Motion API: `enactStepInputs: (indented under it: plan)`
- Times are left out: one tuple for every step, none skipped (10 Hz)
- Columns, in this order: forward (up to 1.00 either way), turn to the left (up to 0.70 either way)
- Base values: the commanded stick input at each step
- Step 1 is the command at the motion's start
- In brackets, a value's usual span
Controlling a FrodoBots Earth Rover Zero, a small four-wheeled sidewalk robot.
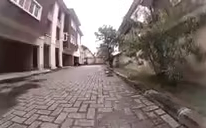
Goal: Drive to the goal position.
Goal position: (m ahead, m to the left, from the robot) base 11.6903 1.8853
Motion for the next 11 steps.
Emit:
enactStepInputs:
  plan:
    - [0.5,0.0]
    - [0.5,0.0]
    - [0.5,0.0]
    - [0.5,0.0]
    - [0.5,0.0]
    - [0.5,0.0]
    - [0.5,0.0]
    - [0.5,0.0]
    - [0.5,0.0]
    - [0.5,0.0]
    - [0.5,0.0]
